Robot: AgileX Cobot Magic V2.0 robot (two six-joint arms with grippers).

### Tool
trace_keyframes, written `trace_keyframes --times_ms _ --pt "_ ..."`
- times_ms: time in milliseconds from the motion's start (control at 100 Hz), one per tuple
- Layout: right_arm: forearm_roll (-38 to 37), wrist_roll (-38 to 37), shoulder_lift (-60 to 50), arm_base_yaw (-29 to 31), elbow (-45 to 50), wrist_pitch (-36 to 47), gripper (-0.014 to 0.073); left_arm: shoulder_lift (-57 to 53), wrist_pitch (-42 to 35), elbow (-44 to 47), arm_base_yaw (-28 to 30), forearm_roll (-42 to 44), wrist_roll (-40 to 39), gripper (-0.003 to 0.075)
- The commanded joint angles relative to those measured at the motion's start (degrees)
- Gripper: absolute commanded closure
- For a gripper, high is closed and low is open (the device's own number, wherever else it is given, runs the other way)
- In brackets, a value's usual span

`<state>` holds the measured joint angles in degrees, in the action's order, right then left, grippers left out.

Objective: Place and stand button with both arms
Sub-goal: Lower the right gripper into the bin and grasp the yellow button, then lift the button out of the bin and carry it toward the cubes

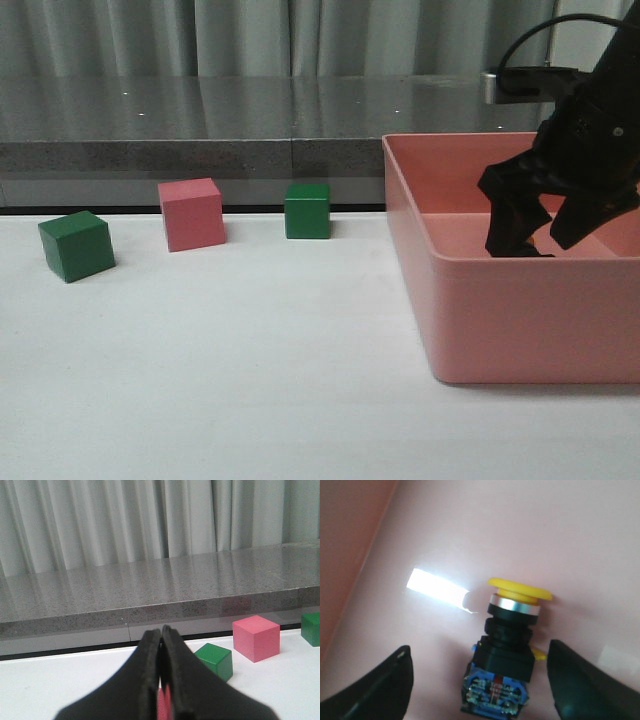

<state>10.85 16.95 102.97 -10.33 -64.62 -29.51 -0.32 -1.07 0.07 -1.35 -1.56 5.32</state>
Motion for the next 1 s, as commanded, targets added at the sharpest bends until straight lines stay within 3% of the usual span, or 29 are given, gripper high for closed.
trace_keyframes --times_ms 0,350,420,590,640,990 --pt "-0.15 0.43 -1.59 0.25 -1.87 3.08 0.0036 -1.61 -4.65 1.59 0.19 -0.49 -0.61 0.0739" --pt "-0.21 0.43 2.36 0.44 -1.87 3.92 0.0055 -1.61 -4.65 1.59 0.19 -0.49 -0.61 0.0739" --pt "-0.21 0.43 2.56 0.44 -1.87 3.71 0.0137 -1.61 -4.65 1.59 0.19 -0.49 -0.61 0.0739" --pt "-0.21 0.43 2.44 0.44 -2.61 1.71 0.0477 -1.61 -4.65 1.59 0.19 -0.49 -0.61 0.0739" --pt "-0.21 0.43 2.32 0.44 -3.51 0.01 0.0526 -1.61 -4.65 1.59 0.19 -0.49 -0.61 0.0739" --pt "-0.25 0.43 -5.27 -1.57 -16.85 -14.83 0.0538 -1.61 -4.65 1.59 0.19 -0.49 -0.61 0.0739"
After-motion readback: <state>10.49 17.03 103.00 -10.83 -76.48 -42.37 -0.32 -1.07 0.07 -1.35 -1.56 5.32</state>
